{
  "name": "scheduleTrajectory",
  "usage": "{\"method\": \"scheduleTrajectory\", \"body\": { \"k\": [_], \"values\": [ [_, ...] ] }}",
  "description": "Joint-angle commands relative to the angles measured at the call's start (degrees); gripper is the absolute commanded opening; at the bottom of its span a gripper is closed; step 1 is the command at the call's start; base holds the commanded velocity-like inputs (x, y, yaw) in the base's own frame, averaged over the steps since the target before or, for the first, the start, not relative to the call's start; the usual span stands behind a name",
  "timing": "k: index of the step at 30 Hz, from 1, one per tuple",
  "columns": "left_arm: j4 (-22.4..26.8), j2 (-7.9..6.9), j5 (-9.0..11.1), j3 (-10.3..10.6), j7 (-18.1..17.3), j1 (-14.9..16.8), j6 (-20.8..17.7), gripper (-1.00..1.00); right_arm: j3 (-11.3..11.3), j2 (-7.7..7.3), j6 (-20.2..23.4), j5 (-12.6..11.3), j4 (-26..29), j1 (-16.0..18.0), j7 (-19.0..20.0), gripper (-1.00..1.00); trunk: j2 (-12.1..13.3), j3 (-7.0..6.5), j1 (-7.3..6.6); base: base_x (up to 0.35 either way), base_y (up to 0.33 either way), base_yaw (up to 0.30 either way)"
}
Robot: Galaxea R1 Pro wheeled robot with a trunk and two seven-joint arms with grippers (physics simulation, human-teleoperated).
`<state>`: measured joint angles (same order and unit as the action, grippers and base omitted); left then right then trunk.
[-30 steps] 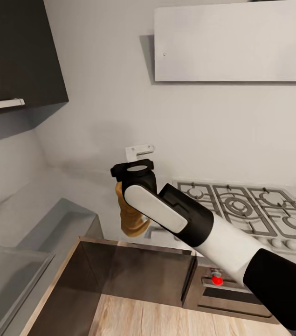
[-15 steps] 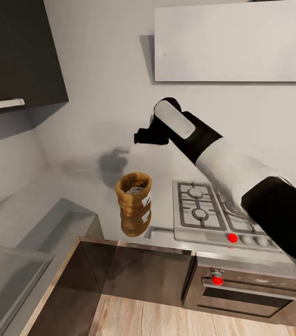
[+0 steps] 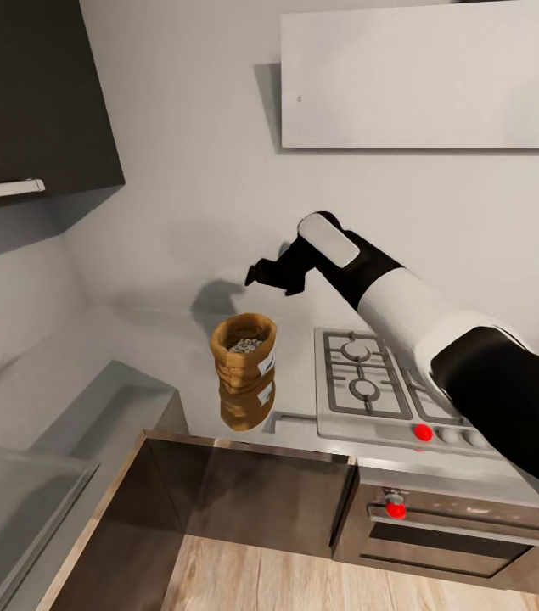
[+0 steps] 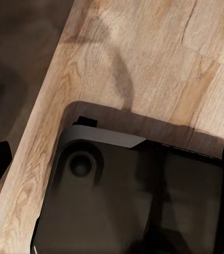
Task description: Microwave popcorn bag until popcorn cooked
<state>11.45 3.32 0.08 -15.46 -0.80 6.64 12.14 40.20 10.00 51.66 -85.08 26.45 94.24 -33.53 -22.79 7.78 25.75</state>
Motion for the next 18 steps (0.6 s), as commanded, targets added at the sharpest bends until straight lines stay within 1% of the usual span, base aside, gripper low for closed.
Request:
{"method": "scheduleTrajectory", "body": {
  "k": [1, 3, 6, 8, 13, 16, 17, 18],
  "values": [
    [-0.02, 0.02, 0.01, -0.24, -0.08, 0.04, 0.17, 1.00, -0.38, 0.00, -0.36, -0.46, -0.44, -0.21, -0.50, 1.00, -0.13, 0.12, 0.03, 0.000, 0.000, 0.000],
    [-0.02, 0.01, 0.01, -0.26, -0.08, 0.06, 0.17, 1.00, -1.04, 0.00, -1.16, -0.30, -0.97, -0.71, -0.75, 1.00, -0.13, 0.12, 0.03, 0.000, 0.000, 0.000],
    [-0.02, 0.00, 0.01, -0.27, -0.08, 0.08, 0.17, 1.00, -1.27, 0.00, -3.25, -0.12, -1.21, -1.80, -1.10, 1.00, -0.13, 0.12, 0.03, 0.000, 0.000, 0.000],
    [-0.03, -0.03, 0.01, -0.27, -0.08, 0.09, 0.17, 1.00, -1.27, 0.00, -5.52, -0.04, -1.86, -2.58, -1.79, 1.00, -0.13, 0.12, 0.03, 0.000, 0.000, 0.000],
    [-0.02, 0.02, 0.01, -0.21, -0.08, 0.12, 0.17, 1.00, -1.11, 0.00, -10.68, 0.00, -3.64, -2.99, -2.89, 1.00, -0.13, 0.12, 0.03, 0.000, 0.000, 0.000],
    [-0.02, 0.02, 0.01, -0.20, -0.08, 0.09, 0.17, 1.00, -1.07, 0.00, -11.92, -0.02, -3.80, -3.92, -3.86, 1.00, -0.13, 0.12, 0.03, 0.000, 0.000, 0.000],
    [-0.02, 0.02, 0.01, -0.19, -0.08, 0.09, 0.17, 1.00, -1.03, 0.00, -12.20, -0.02, -3.78, -5.18, -4.10, 1.00, -0.13, 0.12, 0.03, 0.000, 0.000, 0.000],
    [-0.02, 0.02, 0.01, -0.19, -0.08, 0.07, 0.17, 1.00, -1.02, 0.00, -12.33, -0.01, -3.78, -5.68, -4.16, 1.00, -0.13, 0.12, 0.03, 0.000, 0.000, 0.000]
  ]
}}
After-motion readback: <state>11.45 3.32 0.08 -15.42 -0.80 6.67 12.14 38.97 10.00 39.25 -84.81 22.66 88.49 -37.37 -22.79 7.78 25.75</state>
